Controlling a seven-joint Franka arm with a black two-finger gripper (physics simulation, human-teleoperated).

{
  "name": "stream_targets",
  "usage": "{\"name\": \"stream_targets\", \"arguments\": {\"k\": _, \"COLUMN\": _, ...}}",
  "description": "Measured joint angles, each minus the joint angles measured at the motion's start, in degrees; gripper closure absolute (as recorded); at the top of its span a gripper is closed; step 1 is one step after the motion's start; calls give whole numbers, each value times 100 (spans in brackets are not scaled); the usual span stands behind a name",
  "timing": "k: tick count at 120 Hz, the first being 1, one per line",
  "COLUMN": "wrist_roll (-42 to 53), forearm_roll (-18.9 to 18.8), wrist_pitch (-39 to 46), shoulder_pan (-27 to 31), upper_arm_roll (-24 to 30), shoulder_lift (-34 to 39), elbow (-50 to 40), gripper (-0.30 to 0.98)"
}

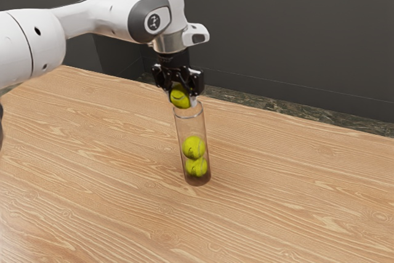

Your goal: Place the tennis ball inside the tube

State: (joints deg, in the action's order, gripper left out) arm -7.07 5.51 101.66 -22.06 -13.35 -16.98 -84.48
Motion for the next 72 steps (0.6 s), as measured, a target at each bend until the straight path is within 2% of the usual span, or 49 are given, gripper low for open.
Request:
{"name": "stream_targets", "arguments": {"k": 7, "wrist_roll": -2, "forearm_roll": 13, "wrist_pitch": 2, "shoulder_pan": -39, "upper_arm_roll": 0, "shoulder_lift": 33, "elbow": -39, "gripper": 27}}
{"name": "stream_targets", "arguments": {"k": 26, "wrist_roll": -1, "forearm_roll": 72, "wrist_pitch": 6, "shoulder_pan": -66, "upper_arm_roll": 0, "shoulder_lift": 108, "elbow": -100, "gripper": 13}}
{"name": "stream_targets", "arguments": {"k": 43, "wrist_roll": 23, "forearm_roll": 53, "wrist_pitch": -10, "shoulder_pan": -27, "upper_arm_roll": -8, "shoulder_lift": 899, "elbow": -783, "gripper": 7}}
{"name": "stream_targets", "arguments": {"k": 60, "wrist_roll": 142, "forearm_roll": -428, "wrist_pitch": -252, "shoulder_pan": 166, "upper_arm_roll": -9, "shoulder_lift": 1642, "elbow": -1043, "gripper": 3}}
{"name": "stream_targets", "arguments": {"k": 72, "wrist_roll": 241, "forearm_roll": -645, "wrist_pitch": -489, "shoulder_pan": 366, "upper_arm_roll": -15, "shoulder_lift": 1879, "elbow": -1061, "gripper": 2}}
